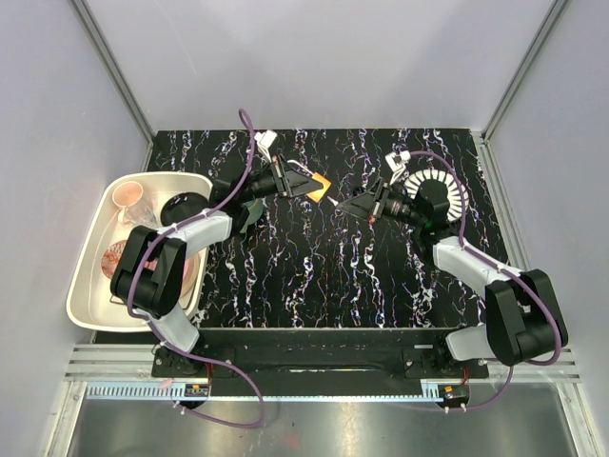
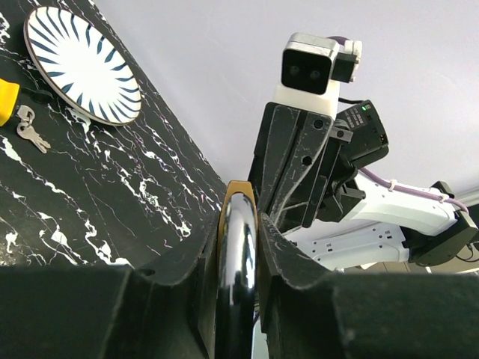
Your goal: Unlock with the key
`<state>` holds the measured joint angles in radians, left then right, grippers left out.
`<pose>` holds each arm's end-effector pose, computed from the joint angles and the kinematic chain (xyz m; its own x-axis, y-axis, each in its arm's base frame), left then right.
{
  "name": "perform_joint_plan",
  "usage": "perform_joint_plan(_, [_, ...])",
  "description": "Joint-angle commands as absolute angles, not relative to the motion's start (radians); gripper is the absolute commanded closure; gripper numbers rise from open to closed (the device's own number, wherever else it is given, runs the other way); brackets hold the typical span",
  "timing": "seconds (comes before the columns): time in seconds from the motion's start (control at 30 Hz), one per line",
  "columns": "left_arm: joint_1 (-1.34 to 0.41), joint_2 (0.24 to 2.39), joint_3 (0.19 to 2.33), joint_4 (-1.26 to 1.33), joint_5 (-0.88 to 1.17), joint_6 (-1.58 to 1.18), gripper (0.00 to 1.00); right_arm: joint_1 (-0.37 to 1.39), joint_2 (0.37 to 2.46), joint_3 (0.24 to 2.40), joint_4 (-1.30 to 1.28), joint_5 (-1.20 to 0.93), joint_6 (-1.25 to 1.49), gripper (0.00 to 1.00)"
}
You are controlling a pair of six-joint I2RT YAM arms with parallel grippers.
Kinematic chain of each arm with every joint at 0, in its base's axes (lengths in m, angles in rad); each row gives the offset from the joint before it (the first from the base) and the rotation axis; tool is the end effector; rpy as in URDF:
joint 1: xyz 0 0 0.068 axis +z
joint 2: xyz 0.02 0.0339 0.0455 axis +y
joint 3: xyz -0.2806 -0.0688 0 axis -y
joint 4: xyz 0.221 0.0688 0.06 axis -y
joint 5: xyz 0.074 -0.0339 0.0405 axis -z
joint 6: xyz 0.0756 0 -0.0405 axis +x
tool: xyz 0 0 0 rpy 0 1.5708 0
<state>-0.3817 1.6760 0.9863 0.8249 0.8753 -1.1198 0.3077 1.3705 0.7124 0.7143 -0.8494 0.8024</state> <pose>0.3305 -0.1952 0.3147 -0.7957 -0.3020 -0.5250 0.5243 0.0905 -0.8467 0.2682 0.1448 0.3078 -0.6204 0.3011 -0.7242 -0.6741 0.2674 0.6886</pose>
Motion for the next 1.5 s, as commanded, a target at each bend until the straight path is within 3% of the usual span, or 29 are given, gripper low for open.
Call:
perform_joint_plan(0.0, [-0.394,1.611,0.994,0.968,0.887,-1.129,1.0,0.313,1.377,0.724,0.762,-0.828,0.793,1.0])
perform_joint_plan(1.47, [-0.407,1.606,1.005,0.994,0.913,-1.089,1.0,0.314,1.379,0.721,0.742,-0.828,0.775,1.0])
